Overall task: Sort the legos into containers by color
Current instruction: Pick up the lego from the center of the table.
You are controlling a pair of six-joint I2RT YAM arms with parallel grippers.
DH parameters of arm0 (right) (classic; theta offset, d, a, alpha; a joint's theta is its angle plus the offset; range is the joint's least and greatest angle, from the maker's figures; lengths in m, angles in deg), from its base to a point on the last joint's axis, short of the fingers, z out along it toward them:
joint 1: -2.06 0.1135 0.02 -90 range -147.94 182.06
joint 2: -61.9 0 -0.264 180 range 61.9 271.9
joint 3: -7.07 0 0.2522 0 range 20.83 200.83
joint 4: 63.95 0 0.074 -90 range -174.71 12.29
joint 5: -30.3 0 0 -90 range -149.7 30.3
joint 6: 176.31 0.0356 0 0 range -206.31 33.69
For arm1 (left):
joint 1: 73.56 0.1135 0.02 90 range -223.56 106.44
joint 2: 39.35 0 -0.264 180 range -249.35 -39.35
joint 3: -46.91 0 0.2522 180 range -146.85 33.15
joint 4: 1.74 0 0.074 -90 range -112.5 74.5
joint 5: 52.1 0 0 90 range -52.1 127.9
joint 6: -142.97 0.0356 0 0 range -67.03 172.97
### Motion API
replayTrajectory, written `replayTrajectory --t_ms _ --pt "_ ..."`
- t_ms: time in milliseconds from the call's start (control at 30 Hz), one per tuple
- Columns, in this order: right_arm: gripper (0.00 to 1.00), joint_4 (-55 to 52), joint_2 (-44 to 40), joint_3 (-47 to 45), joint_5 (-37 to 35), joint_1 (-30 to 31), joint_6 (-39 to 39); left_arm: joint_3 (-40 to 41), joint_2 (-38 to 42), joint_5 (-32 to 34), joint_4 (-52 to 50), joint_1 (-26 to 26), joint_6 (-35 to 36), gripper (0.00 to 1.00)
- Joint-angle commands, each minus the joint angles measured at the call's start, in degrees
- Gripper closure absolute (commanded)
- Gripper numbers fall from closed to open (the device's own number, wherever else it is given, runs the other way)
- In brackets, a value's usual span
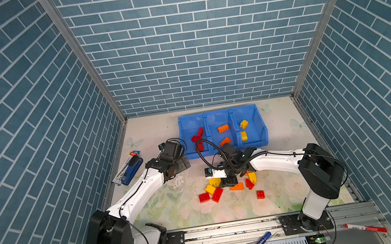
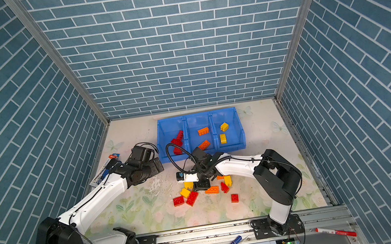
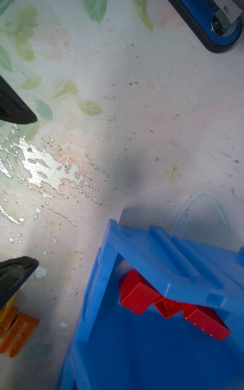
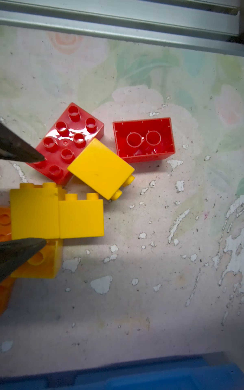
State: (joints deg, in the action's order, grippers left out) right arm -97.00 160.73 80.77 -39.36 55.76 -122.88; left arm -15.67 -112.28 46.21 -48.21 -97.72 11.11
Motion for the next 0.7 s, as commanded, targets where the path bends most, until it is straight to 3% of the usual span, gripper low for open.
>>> replayTrajectory --t_ms 0,233,367,433,667 --pt "0.43 -0.4 1.8 0.1 -1.5 0.7 -4.3 1.0 -0.8 -0.3 0.3 0.4 -0.5 0.01" --pt "0.47 -2.2 3.2 0.4 -2.5 1.2 -5.6 1.3 -1.3 -1.0 0.8 0.4 -0.2 0.01" --pt "0.57 -1.2 1.7 -0.8 -2.5 1.2 -3.9 1.1 -2.3 -1.4 0.8 0.3 1.5 0.01" --pt "0.63 0.4 0.4 -2.2 -3.1 1.2 -3.4 1.0 -2.7 -1.7 1.0 0.3 2.3 0.01" --pt "0.69 5.0 -10.9 -8.0 -5.3 0.2 2.6 -1.3 -5.1 -1.7 1.7 -2.5 6.6 0.01"
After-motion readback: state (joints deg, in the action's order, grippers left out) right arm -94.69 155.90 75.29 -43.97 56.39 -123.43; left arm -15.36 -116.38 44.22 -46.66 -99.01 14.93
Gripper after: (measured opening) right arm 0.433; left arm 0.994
